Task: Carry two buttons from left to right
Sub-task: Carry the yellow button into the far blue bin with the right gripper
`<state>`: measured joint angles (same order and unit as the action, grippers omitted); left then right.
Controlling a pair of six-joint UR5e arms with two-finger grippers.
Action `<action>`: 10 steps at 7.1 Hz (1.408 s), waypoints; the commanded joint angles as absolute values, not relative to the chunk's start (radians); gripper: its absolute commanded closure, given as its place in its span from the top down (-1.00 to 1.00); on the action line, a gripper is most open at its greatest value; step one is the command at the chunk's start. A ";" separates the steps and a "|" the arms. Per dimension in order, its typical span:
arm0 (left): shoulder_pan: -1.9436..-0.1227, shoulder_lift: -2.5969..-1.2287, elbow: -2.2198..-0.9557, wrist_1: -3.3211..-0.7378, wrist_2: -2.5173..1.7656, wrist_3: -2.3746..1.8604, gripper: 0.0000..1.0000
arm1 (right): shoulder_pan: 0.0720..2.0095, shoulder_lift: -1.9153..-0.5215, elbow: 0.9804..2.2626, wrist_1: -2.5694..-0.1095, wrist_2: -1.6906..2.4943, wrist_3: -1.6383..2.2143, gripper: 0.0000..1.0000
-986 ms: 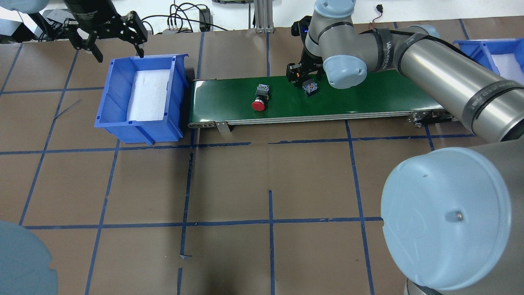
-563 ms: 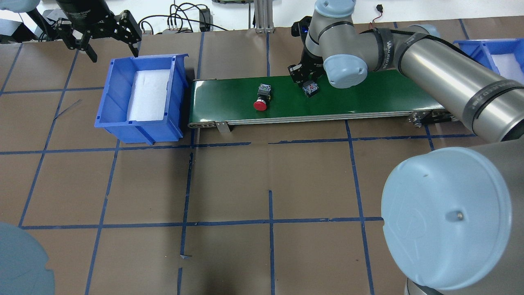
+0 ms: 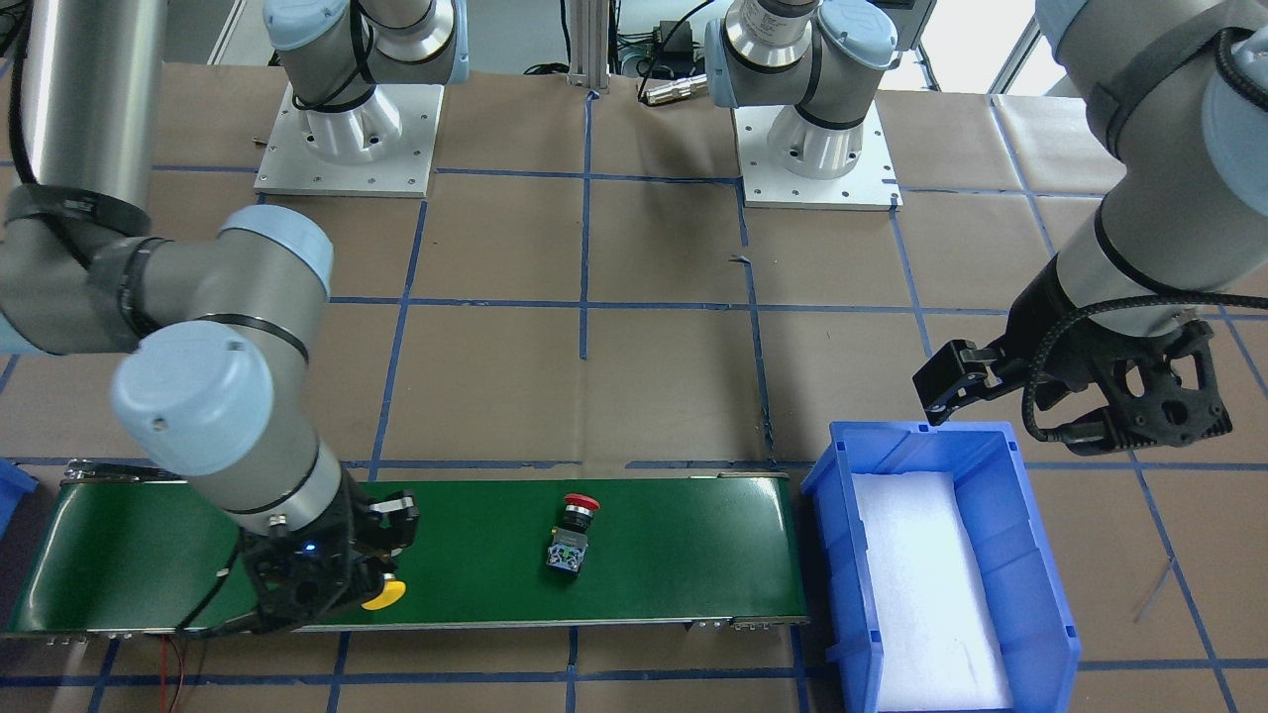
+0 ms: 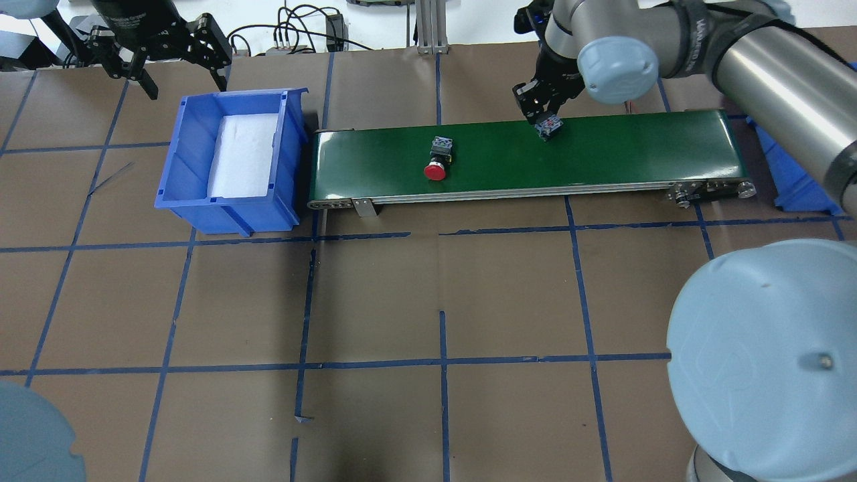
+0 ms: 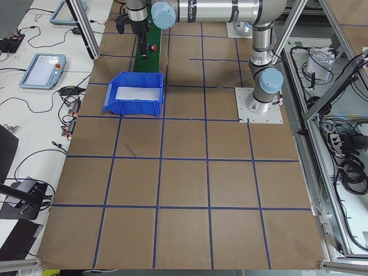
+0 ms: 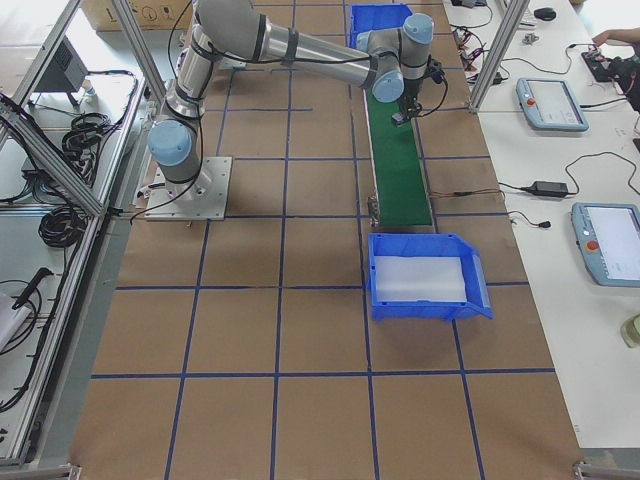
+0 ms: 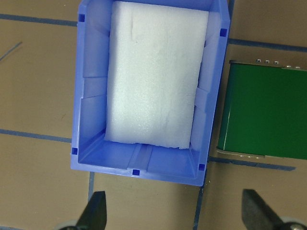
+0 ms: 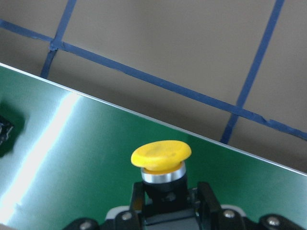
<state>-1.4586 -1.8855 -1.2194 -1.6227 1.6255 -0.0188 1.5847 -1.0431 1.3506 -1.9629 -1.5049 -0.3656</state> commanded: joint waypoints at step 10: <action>-1.459 -1.893 -1.220 -1.623 1.631 -0.018 1.00 | 0.911 -0.936 1.105 -1.795 -1.505 -1.026 -0.68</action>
<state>-1.4589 -1.8841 -1.2212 -1.6230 1.6318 -0.0184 0.9285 -0.9936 1.1503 -1.7936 -1.5073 -1.0102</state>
